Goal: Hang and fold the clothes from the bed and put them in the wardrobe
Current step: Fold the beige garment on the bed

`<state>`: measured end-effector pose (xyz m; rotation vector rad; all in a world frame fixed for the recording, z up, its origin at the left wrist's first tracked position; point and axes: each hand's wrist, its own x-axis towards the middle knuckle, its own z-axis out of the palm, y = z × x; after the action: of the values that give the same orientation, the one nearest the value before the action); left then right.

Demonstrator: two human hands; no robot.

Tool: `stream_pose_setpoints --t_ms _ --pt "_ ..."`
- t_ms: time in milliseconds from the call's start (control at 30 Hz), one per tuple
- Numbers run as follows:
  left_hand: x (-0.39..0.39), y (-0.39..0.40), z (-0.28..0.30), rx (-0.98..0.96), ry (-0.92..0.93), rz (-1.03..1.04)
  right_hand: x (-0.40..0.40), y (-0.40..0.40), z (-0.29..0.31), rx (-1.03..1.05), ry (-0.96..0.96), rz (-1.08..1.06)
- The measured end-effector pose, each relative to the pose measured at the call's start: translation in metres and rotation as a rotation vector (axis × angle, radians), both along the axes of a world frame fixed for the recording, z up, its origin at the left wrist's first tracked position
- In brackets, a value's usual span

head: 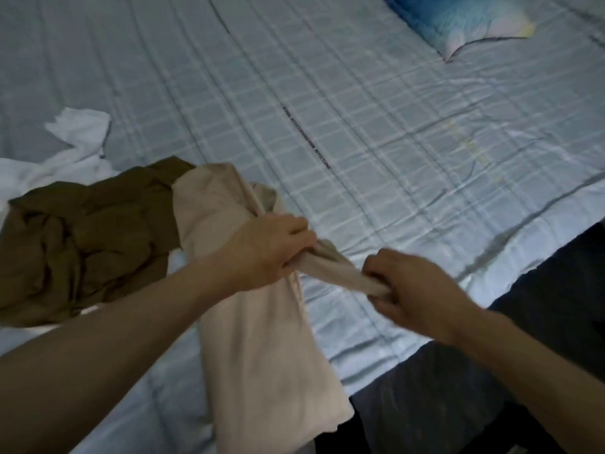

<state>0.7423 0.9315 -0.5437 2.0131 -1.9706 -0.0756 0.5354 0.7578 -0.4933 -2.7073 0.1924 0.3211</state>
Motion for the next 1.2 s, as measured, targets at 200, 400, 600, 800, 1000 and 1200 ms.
stream_pose_setpoints --t_ms 200,400,600,800,1000,1200 --pt "-0.047 0.107 -0.053 -0.014 -0.131 0.008 -0.05 0.152 -0.042 -0.087 0.271 -0.02" --pt "-0.075 0.168 -0.113 0.286 0.07 0.111 -0.074 0.211 -0.105 0.225 0.638 0.077" --pt "-0.062 0.162 -0.089 0.072 0.262 0.411 -0.052 0.188 -0.121 0.373 0.06 -0.225" --pt "-0.057 0.138 -0.105 0.204 0.039 0.317 0.03 0.159 -0.151 0.266 0.071 -0.409" --pt "-0.073 0.144 -0.115 0.328 -0.001 0.325 0.029 0.154 -0.17 0.223 -0.004 -0.283" --pt "-0.073 0.151 -0.115 0.228 -0.01 0.354 0.013 0.13 -0.167 0.434 -0.021 -0.536"
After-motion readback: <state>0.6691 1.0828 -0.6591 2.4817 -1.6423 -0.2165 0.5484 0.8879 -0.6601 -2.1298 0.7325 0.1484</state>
